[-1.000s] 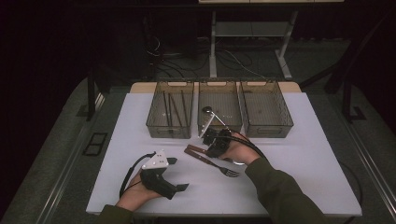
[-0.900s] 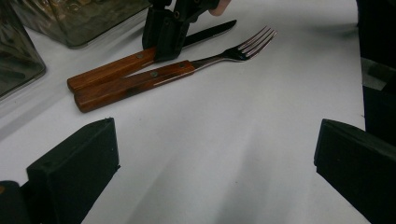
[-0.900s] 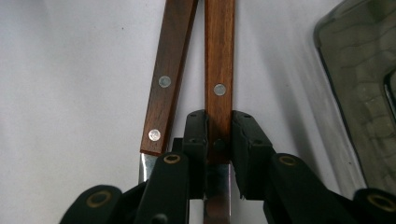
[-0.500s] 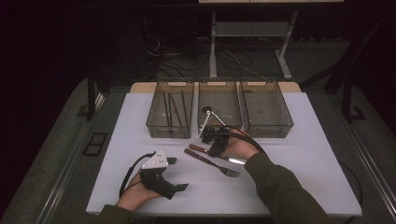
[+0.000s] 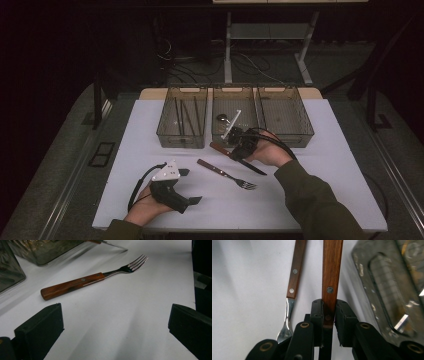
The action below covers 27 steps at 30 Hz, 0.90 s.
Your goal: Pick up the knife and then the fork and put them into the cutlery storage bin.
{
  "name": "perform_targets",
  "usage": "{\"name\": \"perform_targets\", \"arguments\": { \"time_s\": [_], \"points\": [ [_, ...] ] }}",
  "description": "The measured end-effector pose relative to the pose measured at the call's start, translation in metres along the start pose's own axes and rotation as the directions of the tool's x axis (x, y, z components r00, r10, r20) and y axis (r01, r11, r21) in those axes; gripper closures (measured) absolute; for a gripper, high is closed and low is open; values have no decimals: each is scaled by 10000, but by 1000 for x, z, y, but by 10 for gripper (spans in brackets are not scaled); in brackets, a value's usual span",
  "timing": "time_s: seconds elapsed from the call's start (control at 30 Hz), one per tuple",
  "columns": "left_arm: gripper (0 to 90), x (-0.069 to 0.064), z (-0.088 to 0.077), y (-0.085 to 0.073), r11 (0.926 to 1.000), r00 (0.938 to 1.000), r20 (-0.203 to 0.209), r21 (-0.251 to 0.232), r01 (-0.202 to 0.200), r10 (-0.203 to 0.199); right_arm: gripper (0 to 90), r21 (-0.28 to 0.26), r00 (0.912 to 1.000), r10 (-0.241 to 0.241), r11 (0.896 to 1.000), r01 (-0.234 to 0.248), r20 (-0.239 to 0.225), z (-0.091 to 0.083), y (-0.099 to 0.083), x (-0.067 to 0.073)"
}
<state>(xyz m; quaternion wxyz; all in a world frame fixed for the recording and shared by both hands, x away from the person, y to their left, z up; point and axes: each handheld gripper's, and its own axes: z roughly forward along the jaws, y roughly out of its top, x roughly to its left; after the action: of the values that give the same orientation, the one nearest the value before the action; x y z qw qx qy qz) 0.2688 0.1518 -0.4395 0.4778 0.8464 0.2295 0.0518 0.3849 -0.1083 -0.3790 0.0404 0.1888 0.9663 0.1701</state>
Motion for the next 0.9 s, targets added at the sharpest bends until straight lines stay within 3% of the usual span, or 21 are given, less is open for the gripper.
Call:
{"name": "perform_targets", "arguments": {
  "time_s": [0.27, 0.6, 0.9],
  "points": [
    [0, 0, 1, 0, 10000, 10000, 3, -20, 71, -71, 772, -870, 9983, 579, 9945, -584, -82, -31, -16, -12],
    [0, 0, 0, 0, 10000, 10000, -17, 14, 42, -42, 772, -1782, 9910, 1336, 9754, -1295, 111, -69, -34, -29],
    [0, 0, 0, 0, 10000, 10000, -6, 7, 41, -41, 772, -2120, 9863, 1648, 9638, -1619, -40, -76, -44, -36]
  ]
}}
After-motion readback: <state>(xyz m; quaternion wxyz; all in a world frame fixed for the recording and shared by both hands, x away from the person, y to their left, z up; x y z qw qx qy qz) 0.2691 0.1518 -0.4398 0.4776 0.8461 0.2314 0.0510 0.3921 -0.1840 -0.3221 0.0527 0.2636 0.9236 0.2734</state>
